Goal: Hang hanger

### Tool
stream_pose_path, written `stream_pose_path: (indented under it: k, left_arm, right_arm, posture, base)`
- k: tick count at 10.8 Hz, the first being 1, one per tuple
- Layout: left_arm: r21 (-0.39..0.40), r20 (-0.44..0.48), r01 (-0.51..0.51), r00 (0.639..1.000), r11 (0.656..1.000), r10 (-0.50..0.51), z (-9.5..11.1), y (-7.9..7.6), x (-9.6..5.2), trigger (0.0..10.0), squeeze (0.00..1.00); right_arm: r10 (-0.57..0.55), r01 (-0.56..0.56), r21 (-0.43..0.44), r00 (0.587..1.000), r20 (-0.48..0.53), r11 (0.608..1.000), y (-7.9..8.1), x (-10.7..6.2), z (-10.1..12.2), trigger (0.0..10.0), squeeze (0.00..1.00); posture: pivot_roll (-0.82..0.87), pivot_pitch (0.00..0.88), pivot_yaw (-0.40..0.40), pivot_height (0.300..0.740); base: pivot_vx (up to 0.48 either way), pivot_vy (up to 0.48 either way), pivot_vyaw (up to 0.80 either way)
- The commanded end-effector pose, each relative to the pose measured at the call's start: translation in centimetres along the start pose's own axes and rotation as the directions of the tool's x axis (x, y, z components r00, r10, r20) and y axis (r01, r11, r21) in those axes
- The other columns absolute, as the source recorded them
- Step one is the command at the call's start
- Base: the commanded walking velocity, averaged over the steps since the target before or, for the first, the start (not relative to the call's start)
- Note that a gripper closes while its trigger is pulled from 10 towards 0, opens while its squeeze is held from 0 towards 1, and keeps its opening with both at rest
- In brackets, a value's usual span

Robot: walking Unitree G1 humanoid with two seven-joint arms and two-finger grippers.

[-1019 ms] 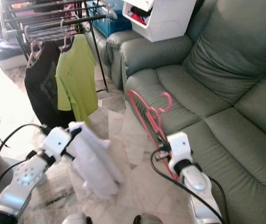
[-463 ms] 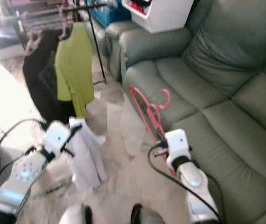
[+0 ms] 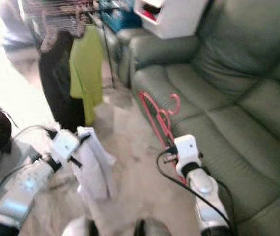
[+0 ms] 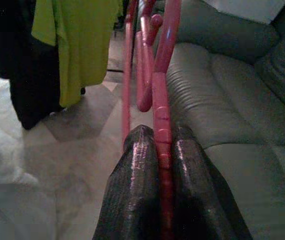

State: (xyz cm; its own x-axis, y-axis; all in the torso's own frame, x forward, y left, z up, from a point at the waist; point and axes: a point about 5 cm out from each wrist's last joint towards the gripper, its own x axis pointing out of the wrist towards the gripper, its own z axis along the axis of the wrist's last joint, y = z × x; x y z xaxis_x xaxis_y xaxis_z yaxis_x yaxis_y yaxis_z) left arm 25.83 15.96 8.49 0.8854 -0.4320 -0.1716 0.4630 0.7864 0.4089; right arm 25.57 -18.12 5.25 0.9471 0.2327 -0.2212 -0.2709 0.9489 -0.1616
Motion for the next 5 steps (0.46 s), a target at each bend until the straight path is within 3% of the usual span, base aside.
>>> stream_pose_path:
  k: [1, 2, 3, 4, 5]
  left_arm:
    - [0.009, 0.032, 0.009, 0.999, 1.000, -0.009, 0.7, -0.1, 0.2, 10.0, 0.00]
    - [0.015, 0.047, 0.033, 0.998, 0.999, -0.033, 0.9, -0.3, 0.4, 10.0, 0.00]
    - [0.085, 0.053, 0.049, 0.997, 0.995, -0.054, 1.2, -0.1, 0.8, 10.0, 0.00]
    - [0.130, 0.057, 0.068, 0.995, 0.989, -0.076, 1.4, 0.1, 1.1, 10.0, 0.00]
    - [0.261, 0.105, 0.082, 0.988, 0.962, -0.113, 2.5, 1.6, 2.2, 10.0, 0.00]
  right_arm:
    - [-0.014, 0.014, -0.015, 1.000, 0.004, 1.000, -0.5, 0.1, 0.2, 10.0, 0.00]
    - [0.000, 0.000, -0.038, 1.000, -0.012, 0.999, -0.1, -0.2, -0.2, 10.0, 0.00]
    - [0.003, -0.007, -0.083, 0.999, -0.046, 0.997, 0.1, -0.1, -0.6, 10.0, 0.00]
    - [0.015, -0.019, -0.074, 0.998, -0.053, 0.997, 0.2, -0.1, -0.7, 10.0, 0.00]
    - [0.158, -0.158, -0.006, 0.987, -0.028, 0.987, 1.2, 0.1, 0.3, 10.0, 0.00]
  posture:
    - [-0.02, 0.007, -0.042, 0.740]
    - [-0.01, 0.005, -0.055, 0.740]
    - [-0.01, 0.003, -0.052, 0.740]
    - [-0.02, 0.004, -0.047, 0.740]
    - [-0.03, 0.006, -0.032, 0.740]
  base:
    - [-0.262, 0.000, 0.00]
    - [0.000, 0.000, 0.00]
    - [0.000, 0.000, 0.00]
    - [0.000, 0.000, 0.00]
    - [0.000, 0.000, 0.00]
